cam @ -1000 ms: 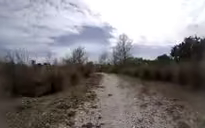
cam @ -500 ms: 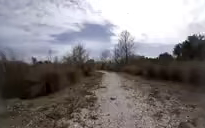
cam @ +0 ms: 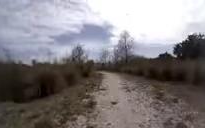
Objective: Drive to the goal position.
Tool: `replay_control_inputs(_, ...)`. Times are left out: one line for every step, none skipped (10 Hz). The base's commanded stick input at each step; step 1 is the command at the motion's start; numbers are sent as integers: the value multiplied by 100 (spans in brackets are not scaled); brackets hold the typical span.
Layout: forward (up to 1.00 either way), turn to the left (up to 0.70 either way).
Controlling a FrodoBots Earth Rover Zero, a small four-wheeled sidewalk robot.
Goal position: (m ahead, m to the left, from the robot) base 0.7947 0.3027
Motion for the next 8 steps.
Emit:
replay_control_inputs(70, 0)
replay_control_inputs(70, 0)
replay_control_inputs(70, 0)
replay_control_inputs(70, 0)
replay_control_inputs(70, -6)
replay_control_inputs(70, -12)
replay_control_inputs(70, -18)
replay_control_inputs(70, -24)
